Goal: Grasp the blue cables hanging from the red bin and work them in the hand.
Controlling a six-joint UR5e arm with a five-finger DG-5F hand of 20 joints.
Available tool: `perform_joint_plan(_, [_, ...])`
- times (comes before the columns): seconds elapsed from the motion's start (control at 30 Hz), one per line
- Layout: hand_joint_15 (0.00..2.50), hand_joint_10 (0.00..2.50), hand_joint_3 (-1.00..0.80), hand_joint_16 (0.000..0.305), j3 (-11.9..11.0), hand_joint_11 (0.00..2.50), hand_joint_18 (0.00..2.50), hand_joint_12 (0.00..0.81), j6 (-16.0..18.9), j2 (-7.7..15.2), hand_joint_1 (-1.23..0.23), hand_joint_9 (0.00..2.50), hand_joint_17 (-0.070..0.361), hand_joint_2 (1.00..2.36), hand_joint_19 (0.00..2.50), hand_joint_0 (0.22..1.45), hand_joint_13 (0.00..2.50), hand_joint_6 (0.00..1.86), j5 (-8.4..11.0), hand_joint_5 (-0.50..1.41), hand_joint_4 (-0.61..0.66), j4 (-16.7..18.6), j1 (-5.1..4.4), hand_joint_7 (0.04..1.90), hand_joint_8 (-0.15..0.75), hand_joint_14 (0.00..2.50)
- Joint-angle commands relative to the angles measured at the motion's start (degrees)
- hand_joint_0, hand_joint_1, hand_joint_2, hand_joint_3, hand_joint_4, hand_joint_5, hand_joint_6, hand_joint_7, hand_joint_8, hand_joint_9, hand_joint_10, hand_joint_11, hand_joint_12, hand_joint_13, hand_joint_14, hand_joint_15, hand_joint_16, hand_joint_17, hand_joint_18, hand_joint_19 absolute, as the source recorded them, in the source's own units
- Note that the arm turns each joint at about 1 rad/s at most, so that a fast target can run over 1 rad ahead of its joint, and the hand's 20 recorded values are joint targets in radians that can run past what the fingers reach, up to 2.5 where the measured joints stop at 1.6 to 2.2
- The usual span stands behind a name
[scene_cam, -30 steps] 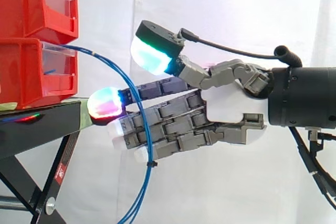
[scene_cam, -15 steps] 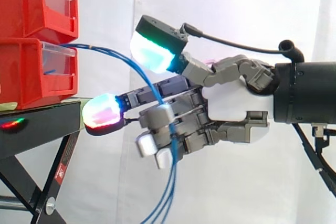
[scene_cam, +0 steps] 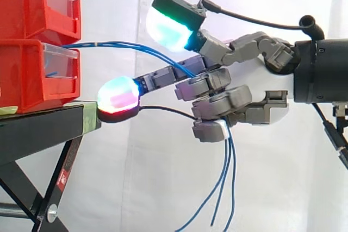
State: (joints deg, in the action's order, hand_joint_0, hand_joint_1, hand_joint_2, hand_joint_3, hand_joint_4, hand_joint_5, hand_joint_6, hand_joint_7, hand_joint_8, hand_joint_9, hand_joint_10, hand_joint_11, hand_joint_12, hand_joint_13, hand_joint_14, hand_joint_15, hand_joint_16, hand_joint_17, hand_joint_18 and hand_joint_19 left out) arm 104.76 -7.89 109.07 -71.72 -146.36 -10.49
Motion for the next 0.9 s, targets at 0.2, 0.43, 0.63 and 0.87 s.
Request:
perform_joint_plan(0.2, [1.32,2.50,-0.95,0.052,0.0,1.74,1.40,0.406,0.1,-2.4,-0.55,0.65,0.117,1.00,1.44,0.88,1.10,0.00,0.27,0.21,0.34,-4.2,0.30,1.21,0.354,2.00])
perform_joint_plan(0.43, [1.36,2.50,-0.96,0.050,0.0,1.78,1.47,0.412,1.0,-2.6,-0.56,0.66,0.112,1.00,1.57,0.88,1.08,0.01,0.53,0.19,0.36,-6.7,0.74,1.18,0.360,2.19])
perform_joint_plan(0.63, [1.39,2.50,-0.96,0.050,0.0,1.94,1.46,0.414,1.1,-2.6,-0.56,0.58,0.112,1.00,1.62,0.88,1.07,0.01,4.40,0.19,0.35,-6.5,0.56,1.18,0.371,2.21])
perform_joint_plan(0.87, [1.34,2.50,-0.98,0.050,0.0,2.25,1.46,0.416,0.6,-2.5,-0.58,0.40,0.112,1.00,1.74,0.84,0.86,0.01,6.42,0.27,0.34,-5.4,-0.14,1.29,0.402,2.50])
